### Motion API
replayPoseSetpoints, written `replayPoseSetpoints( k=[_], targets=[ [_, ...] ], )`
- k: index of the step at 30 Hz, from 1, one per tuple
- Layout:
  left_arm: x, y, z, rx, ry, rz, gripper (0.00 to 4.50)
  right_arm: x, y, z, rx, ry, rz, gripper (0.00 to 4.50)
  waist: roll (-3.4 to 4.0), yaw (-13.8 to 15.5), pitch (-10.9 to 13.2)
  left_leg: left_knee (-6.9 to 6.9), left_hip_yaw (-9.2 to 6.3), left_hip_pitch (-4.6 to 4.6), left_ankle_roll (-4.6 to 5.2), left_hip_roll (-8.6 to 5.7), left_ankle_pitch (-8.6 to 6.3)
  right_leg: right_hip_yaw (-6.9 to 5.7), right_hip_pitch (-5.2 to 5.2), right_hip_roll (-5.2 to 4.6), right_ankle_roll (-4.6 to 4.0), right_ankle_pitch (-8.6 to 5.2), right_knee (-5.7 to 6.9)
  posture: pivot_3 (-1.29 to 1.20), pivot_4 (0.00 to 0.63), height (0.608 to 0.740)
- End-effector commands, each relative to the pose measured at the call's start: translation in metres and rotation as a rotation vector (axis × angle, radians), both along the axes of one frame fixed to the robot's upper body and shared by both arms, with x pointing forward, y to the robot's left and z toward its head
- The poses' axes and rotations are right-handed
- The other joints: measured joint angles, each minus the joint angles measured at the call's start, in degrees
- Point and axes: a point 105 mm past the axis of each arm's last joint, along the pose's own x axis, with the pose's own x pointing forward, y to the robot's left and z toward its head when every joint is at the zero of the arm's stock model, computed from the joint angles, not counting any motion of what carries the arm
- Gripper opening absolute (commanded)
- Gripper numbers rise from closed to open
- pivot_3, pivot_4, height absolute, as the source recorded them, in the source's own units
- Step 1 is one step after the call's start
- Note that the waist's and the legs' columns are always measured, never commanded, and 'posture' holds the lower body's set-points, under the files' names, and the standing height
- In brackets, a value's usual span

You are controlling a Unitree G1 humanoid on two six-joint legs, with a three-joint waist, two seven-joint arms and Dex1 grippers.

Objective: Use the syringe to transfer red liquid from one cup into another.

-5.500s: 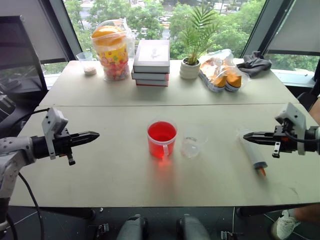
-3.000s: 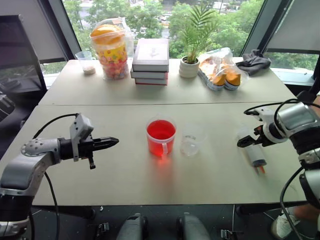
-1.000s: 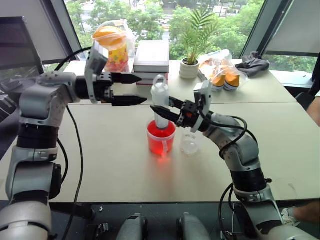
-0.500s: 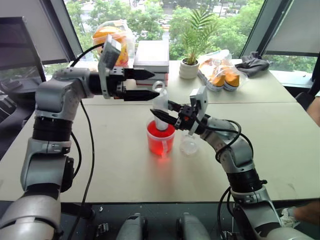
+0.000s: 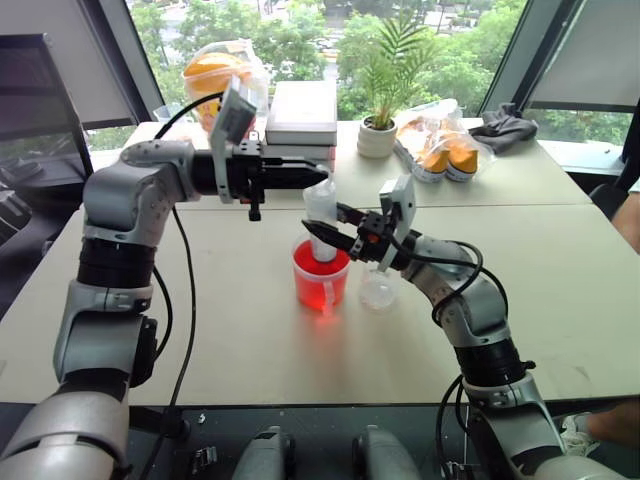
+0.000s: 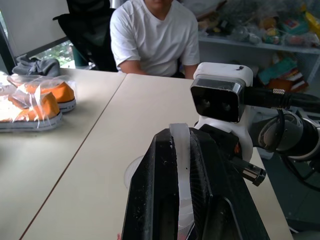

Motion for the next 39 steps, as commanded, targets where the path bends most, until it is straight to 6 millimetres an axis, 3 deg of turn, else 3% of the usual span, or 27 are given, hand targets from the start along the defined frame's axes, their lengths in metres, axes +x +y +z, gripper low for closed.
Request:
replayPoseSetpoints(
  k=[1,12,22,33,38,39],
  targets=[
    [-0.002,-0.003,0.028,-0.041,-0.090,-0.009,0.04,-0.009,0.007,0.010,0.010,-0.026,0.052,1.42,0.00,0.1,0.0,0.00,0.00,0.00,0.00,0.00,0.00,0.00,0.00,0.00,0.00,0.00,0.00,0.00,0.150,0.740],
    [0.006,0.001,0.055,-0.092,-0.169,0.057,0.04,-0.012,0.020,-0.010,-0.003,0.082,0.111,1.42,-0.01,0.0,0.0,0.00,0.00,0.00,0.00,0.00,0.00,0.00,0.00,0.01,0.00,0.00,0.00,0.00,0.150,0.740],
    [0.012,0.006,0.069,-0.108,-0.213,0.093,0.04,-0.012,0.021,-0.014,-0.010,0.095,0.121,1.42,-0.02,0.0,0.0,0.00,0.00,0.00,0.00,0.00,0.00,0.00,0.00,0.01,0.00,0.00,-0.01,0.00,0.150,0.740],
    [0.015,0.005,0.068,-0.103,-0.214,0.090,0.04,-0.015,0.022,-0.010,-0.009,0.079,0.129,1.42,-0.03,0.0,0.0,0.00,0.00,0.00,0.00,0.00,0.00,0.00,0.00,0.01,0.00,0.00,0.00,0.00,0.150,0.740],
    [0.014,0.005,0.058,-0.081,-0.199,0.079,0.04,-0.016,0.022,0.001,0.004,0.045,0.127,1.42,-0.03,0.0,0.0,0.00,0.00,0.00,0.00,0.00,0.00,0.00,0.00,0.01,0.00,0.00,0.00,0.00,0.150,0.740],
    [0.012,0.005,0.056,-0.073,-0.198,0.073,0.42,-0.016,0.022,0.005,0.009,0.036,0.125,1.42,-0.03,0.0,0.0,0.00,0.00,0.00,0.00,0.00,0.00,0.00,0.00,0.01,0.00,0.00,0.00,0.00,0.150,0.740]
  ],
)
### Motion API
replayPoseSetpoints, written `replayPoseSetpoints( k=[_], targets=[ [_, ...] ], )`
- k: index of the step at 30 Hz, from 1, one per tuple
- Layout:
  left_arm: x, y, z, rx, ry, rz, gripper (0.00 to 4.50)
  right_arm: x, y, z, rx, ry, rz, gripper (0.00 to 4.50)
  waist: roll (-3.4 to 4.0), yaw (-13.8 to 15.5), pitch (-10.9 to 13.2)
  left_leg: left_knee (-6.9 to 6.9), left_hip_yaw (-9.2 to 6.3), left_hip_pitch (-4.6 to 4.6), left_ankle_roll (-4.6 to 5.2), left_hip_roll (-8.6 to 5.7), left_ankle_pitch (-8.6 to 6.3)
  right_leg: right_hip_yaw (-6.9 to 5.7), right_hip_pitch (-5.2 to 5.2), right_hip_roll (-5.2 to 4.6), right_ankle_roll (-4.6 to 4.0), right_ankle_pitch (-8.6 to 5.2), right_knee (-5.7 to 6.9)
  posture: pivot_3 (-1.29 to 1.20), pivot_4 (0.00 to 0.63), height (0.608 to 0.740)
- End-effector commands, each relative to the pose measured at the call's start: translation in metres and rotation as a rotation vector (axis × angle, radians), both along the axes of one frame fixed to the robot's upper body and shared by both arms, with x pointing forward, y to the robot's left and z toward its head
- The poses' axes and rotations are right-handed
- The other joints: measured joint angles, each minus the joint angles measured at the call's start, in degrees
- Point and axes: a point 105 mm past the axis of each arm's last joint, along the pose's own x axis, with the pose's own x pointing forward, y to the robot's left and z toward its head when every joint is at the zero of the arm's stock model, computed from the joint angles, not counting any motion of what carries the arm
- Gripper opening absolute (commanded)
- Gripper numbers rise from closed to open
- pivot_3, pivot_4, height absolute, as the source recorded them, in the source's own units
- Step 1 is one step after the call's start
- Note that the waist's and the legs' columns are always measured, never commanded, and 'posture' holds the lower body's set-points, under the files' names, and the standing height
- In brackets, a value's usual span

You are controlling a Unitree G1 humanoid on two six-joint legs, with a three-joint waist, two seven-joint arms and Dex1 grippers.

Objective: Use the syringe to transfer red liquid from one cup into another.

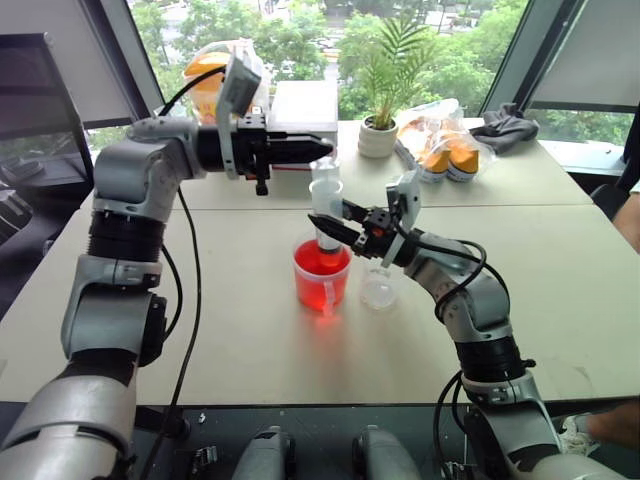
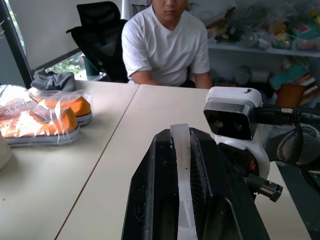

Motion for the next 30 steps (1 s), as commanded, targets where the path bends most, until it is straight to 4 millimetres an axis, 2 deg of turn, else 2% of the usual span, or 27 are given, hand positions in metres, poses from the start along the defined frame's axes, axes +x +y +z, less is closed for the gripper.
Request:
replayPoseSetpoints(
  k=[1,3,8,18,23,27,30],
  targets=[
    [-0.007,0.009,0.033,-0.039,-0.151,0.035,0.89,-0.021,0.024,0.010,-0.015,-0.051,0.134,1.42,-0.02,0.0,0.0,0.00,0.00,0.00,0.00,0.00,0.00,0.00,0.00,0.00,0.00,0.00,0.00,0.00,0.150,0.740],
    [-0.009,0.009,0.027,-0.030,-0.143,0.025,1.71,-0.021,0.023,0.017,-0.008,-0.071,0.129,1.42,-0.03,-0.2,0.0,0.00,-0.01,0.00,0.00,0.01,0.00,0.00,-0.02,0.00,0.00,0.00,0.00,0.00,0.150,0.740],
    [-0.008,0.013,0.021,-0.030,-0.121,0.038,4.35,-0.022,0.018,0.035,0.007,-0.115,0.116,1.42,-0.03,0.0,0.0,-0.01,-0.03,0.00,0.00,0.00,0.00,0.00,-0.01,0.00,0.00,0.00,0.00,0.00,0.150,0.740],
    [-0.023,0.034,0.022,-0.056,-0.075,0.021,4.44,-0.020,0.005,0.054,0.034,-0.146,0.064,1.42,-0.07,0.0,0.0,-0.01,-0.03,0.00,0.00,0.00,0.00,-0.01,-0.01,-0.03,0.00,0.00,0.00,0.00,0.150,0.740],
    [-0.023,0.044,0.012,-0.043,-0.055,0.058,4.44,-0.018,-0.002,0.060,0.054,-0.151,0.027,1.42,-0.07,0.0,0.0,-0.02,-0.03,0.00,0.00,0.01,0.00,-0.01,-0.02,-0.03,0.00,0.00,0.00,0.00,0.150,0.740],
    [-0.017,0.043,0.005,-0.036,-0.055,0.081,4.44,-0.025,-0.020,0.092,0.081,-0.220,-0.020,1.42,-0.08,0.2,0.1,-0.01,-0.04,-0.02,0.00,0.00,0.00,-0.01,-0.01,-0.06,0.00,0.00,-0.01,0.00,0.150,0.740],
    [-0.014,0.043,0.005,-0.043,-0.055,0.091,4.44,-0.028,-0.035,0.104,0.083,-0.243,-0.065,1.42,-0.10,0.3,0.1,0.00,-0.04,-0.04,0.00,-0.01,0.00,-0.02,-0.01,-0.17,0.00,0.00,-0.02,0.00,0.150,0.740]
  ],
)
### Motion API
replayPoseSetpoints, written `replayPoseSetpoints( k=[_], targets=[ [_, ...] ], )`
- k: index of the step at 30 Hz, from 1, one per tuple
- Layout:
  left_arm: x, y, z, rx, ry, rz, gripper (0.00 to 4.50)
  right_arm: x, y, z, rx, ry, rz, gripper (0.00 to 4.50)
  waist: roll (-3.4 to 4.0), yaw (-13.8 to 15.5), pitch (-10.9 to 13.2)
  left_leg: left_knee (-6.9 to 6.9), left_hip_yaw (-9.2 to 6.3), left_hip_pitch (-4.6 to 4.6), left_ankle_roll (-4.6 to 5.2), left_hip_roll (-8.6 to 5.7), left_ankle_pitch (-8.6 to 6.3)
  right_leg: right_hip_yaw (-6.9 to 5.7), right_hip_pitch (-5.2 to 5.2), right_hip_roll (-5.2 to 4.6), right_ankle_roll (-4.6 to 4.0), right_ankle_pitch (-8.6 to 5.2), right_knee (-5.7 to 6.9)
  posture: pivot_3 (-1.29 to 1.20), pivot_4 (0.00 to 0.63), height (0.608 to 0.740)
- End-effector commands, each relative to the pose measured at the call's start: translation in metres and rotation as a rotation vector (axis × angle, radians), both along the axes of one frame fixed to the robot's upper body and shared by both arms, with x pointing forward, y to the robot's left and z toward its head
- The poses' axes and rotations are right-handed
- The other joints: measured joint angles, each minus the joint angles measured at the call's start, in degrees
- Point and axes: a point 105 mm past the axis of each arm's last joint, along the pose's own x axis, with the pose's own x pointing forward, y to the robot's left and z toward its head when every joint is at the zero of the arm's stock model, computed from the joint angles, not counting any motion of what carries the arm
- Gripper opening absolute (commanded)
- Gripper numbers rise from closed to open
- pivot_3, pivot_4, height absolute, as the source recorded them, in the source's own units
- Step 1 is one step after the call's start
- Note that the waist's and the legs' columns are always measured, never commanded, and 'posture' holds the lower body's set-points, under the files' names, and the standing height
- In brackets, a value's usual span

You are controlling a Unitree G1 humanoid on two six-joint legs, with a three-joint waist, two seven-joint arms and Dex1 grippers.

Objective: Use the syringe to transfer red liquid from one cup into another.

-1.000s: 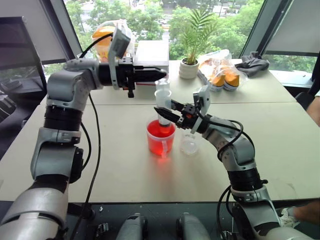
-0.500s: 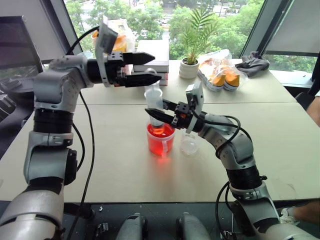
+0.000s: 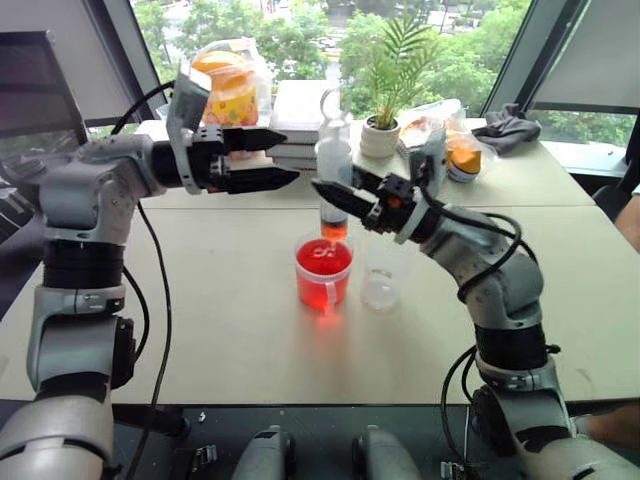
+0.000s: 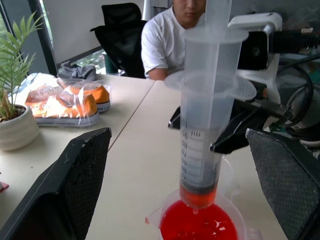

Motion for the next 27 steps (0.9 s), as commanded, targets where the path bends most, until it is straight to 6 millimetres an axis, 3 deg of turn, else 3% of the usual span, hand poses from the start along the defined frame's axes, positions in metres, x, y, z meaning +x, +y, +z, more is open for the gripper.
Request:
replayPoseSetpoints(
  k=[1,7,16,24,27],
  targets=[
    [0.000,0.000,0.012,-0.013,-0.063,0.013,4.44,-0.013,-0.021,0.033,0.040,-0.105,-0.051,1.42,0.00,0.0,0.0,0.00,-0.01,0.00,0.00,0.00,0.00,0.00,0.01,-0.01,0.00,0.00,-0.03,0.00,0.150,0.740],
    [0.002,-0.011,0.009,-0.012,-0.068,-0.018,4.44,-0.015,-0.052,0.021,0.022,-0.066,-0.171,1.42,-0.02,-0.1,0.0,-0.02,-0.01,0.00,0.00,0.01,0.00,0.02,0.01,0.00,0.00,0.00,-0.03,0.00,0.150,0.740],
    [0.009,-0.052,0.022,-0.042,-0.095,-0.103,4.44,-0.011,-0.060,-0.036,-0.008,0.059,-0.249,1.42,-0.09,-0.1,0.1,-0.01,0.02,0.00,0.01,0.00,0.00,0.01,0.02,0.14,0.00,0.00,-0.03,0.00,0.150,0.740],
    [0.015,-0.097,0.046,-0.125,-0.093,-0.167,4.44,-0.011,-0.061,-0.044,-0.008,0.064,-0.272,1.42,-0.17,-0.1,0.1,0.00,0.02,0.00,0.01,0.00,0.00,0.01,0.02,0.20,0.04,-0.02,-0.03,0.00,0.150,0.740],
    [0.017,-0.110,0.044,-0.136,-0.069,-0.184,4.44,-0.012,-0.060,-0.046,-0.018,0.060,-0.278,1.42,-0.18,-0.1,0.1,0.00,0.02,0.00,0.01,0.00,0.00,0.01,0.02,0.20,0.04,-0.02,-0.03,0.00,0.150,0.740]
  ],
)
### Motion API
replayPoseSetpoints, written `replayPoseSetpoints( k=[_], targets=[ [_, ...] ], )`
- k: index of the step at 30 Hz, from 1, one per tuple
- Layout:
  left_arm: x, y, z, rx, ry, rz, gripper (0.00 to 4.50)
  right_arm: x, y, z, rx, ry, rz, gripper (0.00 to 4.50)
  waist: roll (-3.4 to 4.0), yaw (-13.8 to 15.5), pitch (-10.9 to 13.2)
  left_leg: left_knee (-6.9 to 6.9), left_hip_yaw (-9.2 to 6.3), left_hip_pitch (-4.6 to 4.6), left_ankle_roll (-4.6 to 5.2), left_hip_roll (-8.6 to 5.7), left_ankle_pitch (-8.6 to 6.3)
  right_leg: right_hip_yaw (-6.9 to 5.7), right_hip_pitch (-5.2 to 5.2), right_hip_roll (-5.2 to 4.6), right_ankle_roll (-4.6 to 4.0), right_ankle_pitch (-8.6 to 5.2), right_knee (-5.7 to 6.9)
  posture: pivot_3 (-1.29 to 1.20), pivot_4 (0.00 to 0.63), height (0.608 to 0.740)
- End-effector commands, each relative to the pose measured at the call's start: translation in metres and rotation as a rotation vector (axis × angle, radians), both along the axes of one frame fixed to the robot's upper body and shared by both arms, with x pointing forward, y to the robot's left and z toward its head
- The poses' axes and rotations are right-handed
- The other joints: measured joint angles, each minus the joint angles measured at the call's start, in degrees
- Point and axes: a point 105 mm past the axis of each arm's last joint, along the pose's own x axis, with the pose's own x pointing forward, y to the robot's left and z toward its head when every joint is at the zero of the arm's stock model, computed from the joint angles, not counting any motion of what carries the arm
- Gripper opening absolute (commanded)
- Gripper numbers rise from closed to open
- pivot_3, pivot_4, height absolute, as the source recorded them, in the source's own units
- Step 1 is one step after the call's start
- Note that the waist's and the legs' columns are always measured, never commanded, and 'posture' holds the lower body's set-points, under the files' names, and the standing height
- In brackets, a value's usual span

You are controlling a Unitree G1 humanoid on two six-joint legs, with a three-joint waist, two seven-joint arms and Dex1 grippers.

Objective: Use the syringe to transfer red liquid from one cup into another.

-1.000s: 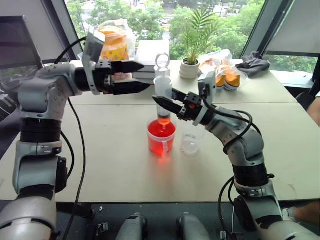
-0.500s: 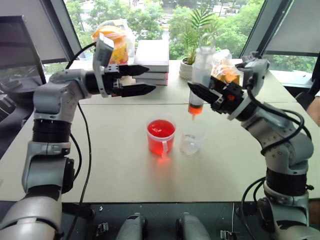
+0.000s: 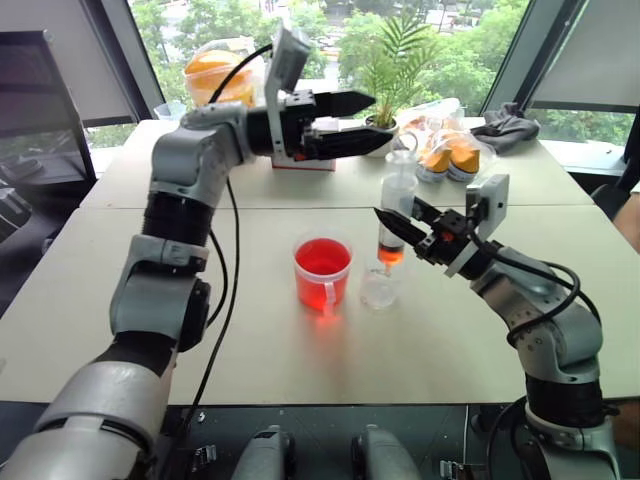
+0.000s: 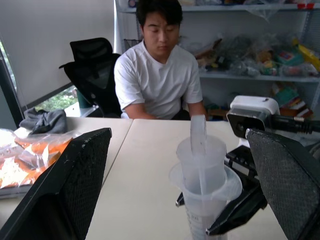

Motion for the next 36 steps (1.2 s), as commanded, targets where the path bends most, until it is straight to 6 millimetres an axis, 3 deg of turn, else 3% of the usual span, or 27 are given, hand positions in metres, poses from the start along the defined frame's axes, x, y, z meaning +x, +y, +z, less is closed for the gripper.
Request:
replayPoseSetpoints(
  k=[1,4,11,18,23,36],
  targets=[
    [0.000,-0.010,0.009,-0.019,-0.034,-0.008,4.44,-0.006,0.001,0.013,-0.005,-0.076,-0.003,1.42,0.00,-0.1,0.0,0.00,0.00,0.00,0.00,0.00,0.00,0.00,0.00,0.00,0.00,0.00,0.00,0.00,0.150,0.740],
    [0.000,-0.017,-0.001,0.002,-0.015,-0.032,3.55,-0.006,0.002,0.013,-0.012,-0.080,-0.005,1.42,-0.01,-0.1,0.0,0.00,0.00,0.01,0.00,0.00,0.00,0.00,0.00,0.02,0.00,0.00,0.02,0.00,0.150,0.740],
    [-0.005,-0.025,-0.010,0.028,-0.007,-0.073,0.04,-0.007,0.003,0.014,-0.017,-0.083,-0.004,1.42,-0.01,0.0,0.0,-0.01,0.00,0.00,0.00,0.01,0.00,0.01,0.00,0.03,0.00,0.00,0.01,0.00,0.150,0.740],
    [-0.013,-0.025,-0.016,0.057,-0.001,-0.114,0.04,-0.007,0.003,0.016,-0.017,-0.087,-0.001,1.42,-0.01,-0.1,0.0,-0.01,0.00,0.01,0.00,0.01,0.00,0.02,0.00,0.03,0.00,0.00,0.01,0.00,0.150,0.740],
    [-0.016,-0.025,-0.032,0.120,-0.010,-0.125,0.04,-0.007,0.003,0.021,-0.017,-0.102,0.002,1.42,-0.01,0.0,0.0,0.00,-0.01,0.01,0.00,0.01,0.00,0.03,0.00,0.03,0.00,0.00,0.01,0.00,0.150,0.740],
    [-0.018,-0.029,-0.059,0.164,0.002,-0.120,0.04,-0.012,-0.001,0.046,-0.028,-0.161,-0.002,1.42,-0.01,0.0,0.0,0.00,-0.01,0.00,0.00,0.01,0.00,0.03,0.00,0.02,0.00,0.00,0.01,0.00,0.150,0.740]
  ],
)
